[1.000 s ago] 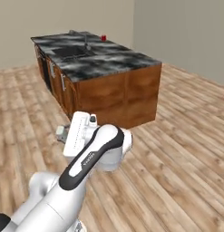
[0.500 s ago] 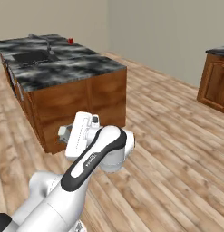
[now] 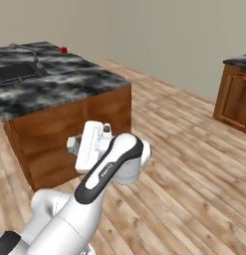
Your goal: Pick up the marshmallow and place it in the cup of hot chocolate on the dining counter.
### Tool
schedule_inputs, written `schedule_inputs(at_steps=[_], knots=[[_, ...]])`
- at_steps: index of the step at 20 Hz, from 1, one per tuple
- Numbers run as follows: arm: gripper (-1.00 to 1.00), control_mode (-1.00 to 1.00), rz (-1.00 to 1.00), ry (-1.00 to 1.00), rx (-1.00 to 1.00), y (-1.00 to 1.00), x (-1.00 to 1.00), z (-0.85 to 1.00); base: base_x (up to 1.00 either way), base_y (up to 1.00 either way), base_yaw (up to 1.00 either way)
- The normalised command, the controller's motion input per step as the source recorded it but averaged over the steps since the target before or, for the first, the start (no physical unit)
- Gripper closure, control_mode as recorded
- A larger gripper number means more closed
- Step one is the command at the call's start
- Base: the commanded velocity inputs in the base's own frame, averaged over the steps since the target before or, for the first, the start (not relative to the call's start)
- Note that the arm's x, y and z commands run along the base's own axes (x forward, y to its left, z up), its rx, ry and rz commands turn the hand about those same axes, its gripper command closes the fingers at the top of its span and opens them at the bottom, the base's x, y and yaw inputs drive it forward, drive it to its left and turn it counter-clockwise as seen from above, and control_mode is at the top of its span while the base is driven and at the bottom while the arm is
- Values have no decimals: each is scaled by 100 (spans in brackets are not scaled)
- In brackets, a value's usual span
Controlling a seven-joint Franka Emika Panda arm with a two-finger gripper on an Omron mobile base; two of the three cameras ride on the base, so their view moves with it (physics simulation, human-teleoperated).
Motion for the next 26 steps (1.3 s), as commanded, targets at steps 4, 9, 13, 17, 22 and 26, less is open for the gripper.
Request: schedule_inputs(at_steps=[4,9,13,17,22,26], knots=[[100,100,0,0,0,0,0,0,100,70,-23],[100,100,0,0,0,0,0,0,100,32,-8],[100,100,0,0,0,0,0,0,100,0,0],[100,100,0,0,0,0,0,0,100,-12,0],[100,100,0,0,0,0,0,0,100,-55,0],[100,100,0,0,0,0,0,0,100,-82,2]])
